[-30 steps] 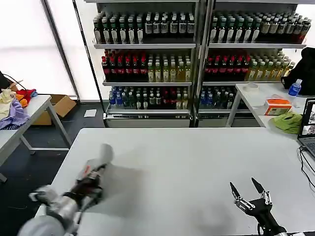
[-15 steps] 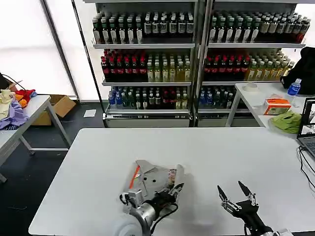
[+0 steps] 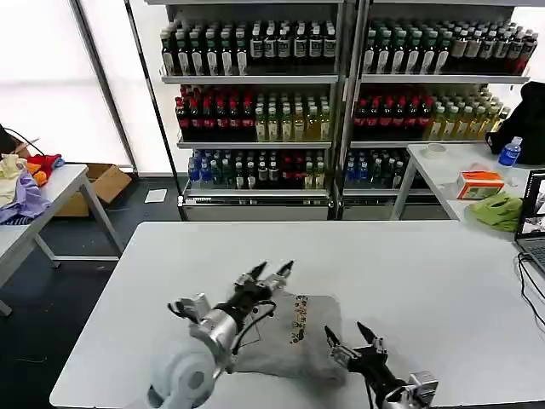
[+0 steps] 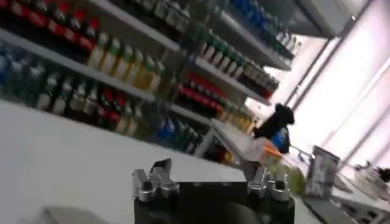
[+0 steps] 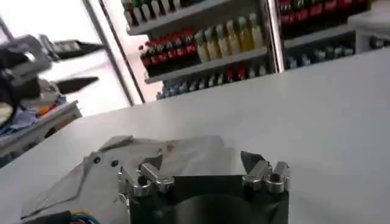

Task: Fold and organize the clothes.

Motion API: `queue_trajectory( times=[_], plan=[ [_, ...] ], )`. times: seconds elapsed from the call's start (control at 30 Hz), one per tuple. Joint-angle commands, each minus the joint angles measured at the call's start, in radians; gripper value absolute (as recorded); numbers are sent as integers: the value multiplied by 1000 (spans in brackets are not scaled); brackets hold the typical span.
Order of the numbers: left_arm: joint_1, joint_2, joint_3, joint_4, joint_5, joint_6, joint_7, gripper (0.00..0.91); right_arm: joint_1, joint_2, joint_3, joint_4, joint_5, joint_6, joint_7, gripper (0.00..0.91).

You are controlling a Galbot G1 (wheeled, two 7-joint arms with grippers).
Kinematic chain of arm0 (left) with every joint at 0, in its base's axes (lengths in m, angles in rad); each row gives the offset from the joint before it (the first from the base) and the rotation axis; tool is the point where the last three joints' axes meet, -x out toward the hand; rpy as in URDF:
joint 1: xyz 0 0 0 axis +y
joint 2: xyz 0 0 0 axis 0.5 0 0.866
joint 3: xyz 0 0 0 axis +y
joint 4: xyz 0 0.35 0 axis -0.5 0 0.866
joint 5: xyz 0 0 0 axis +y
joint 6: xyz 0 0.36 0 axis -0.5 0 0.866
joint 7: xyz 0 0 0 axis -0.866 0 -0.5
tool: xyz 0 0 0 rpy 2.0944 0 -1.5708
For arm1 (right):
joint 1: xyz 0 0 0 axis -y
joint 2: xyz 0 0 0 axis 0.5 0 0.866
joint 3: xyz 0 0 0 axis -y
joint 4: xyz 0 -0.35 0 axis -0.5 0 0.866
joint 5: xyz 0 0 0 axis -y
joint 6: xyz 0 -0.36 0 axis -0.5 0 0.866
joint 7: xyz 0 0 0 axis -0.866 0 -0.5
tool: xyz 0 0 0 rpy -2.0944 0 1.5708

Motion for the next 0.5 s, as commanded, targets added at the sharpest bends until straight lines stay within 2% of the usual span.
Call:
queue_trajectory(
  times=[0.03,0.07,0.1,0.13,0.37,0.5],
  plan=[
    [220,3,-346,-169,172,-62,79,907,55,5,-177,-51,58,-85,133,907],
    [230,0,-351,-172,176,-62,79,907,50,4,-176,-55,58,-84,134,715],
    [245,-11,-363,-188,173,-60,78,907,41,3,-171,-56,59,-77,130,403],
    [253,-16,-368,-193,172,-61,79,907,36,1,-168,-54,61,-71,131,0],
    [272,-39,-381,-204,160,-57,82,907,24,-13,-134,-24,90,-70,116,0],
    [269,-39,-388,-200,139,-52,84,907,92,-31,-86,-59,120,-82,108,0]
  ],
)
